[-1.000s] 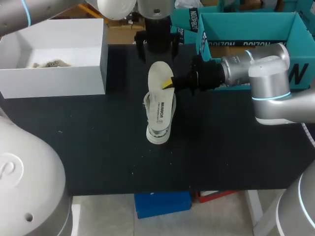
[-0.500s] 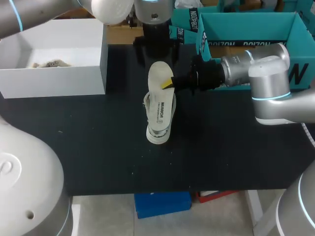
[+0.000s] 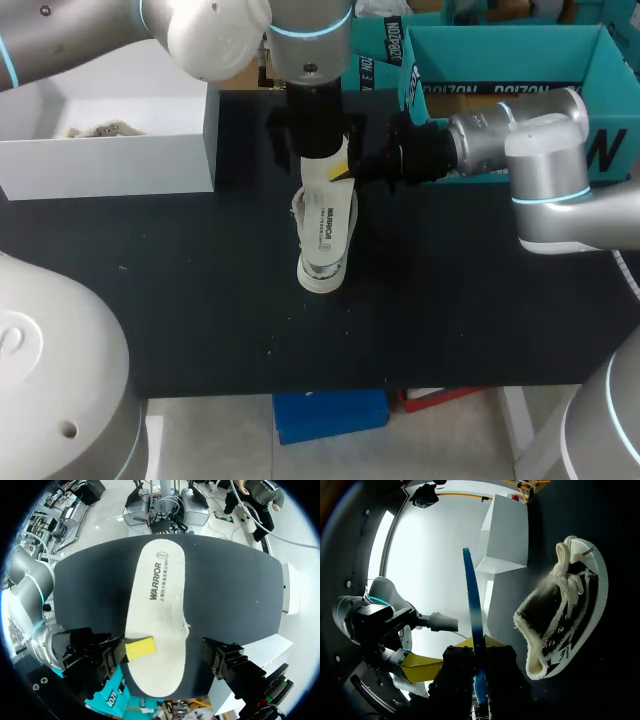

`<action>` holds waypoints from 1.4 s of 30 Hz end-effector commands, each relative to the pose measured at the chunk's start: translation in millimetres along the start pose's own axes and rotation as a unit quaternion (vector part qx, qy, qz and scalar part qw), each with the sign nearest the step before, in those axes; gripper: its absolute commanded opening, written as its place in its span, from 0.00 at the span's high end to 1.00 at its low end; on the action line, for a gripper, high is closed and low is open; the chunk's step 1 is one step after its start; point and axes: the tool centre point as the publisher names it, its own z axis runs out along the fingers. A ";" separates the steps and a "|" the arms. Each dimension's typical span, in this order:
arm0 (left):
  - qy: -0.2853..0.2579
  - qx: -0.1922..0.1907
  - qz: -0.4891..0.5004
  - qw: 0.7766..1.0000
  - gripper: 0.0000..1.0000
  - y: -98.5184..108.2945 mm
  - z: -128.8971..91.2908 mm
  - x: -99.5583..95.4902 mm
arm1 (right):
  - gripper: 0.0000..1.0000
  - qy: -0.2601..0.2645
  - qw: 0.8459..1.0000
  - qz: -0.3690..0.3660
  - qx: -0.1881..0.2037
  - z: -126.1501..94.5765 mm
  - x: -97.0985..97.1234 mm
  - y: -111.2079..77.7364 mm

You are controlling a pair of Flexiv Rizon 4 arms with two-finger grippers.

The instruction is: Take the shoe out of the shoebox, open the shoe tongue, remove and reinsert the insole, then place the shoe into the shoebox

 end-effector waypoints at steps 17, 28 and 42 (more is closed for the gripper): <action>-0.027 -0.017 0.019 0.999 0.00 -75.8 -1.4 10.3 | 1.00 -0.001 1.000 0.000 0.000 0.4 -0.3 0.1; -0.088 0.003 0.022 0.996 0.00 -80.4 -3.2 13.7 | 1.00 -0.001 1.000 0.000 0.000 0.4 -0.3 0.1; -0.311 0.011 0.021 0.950 0.00 -67.0 -9.2 37.5 | 1.00 -0.001 1.000 0.000 0.000 0.4 -0.3 0.1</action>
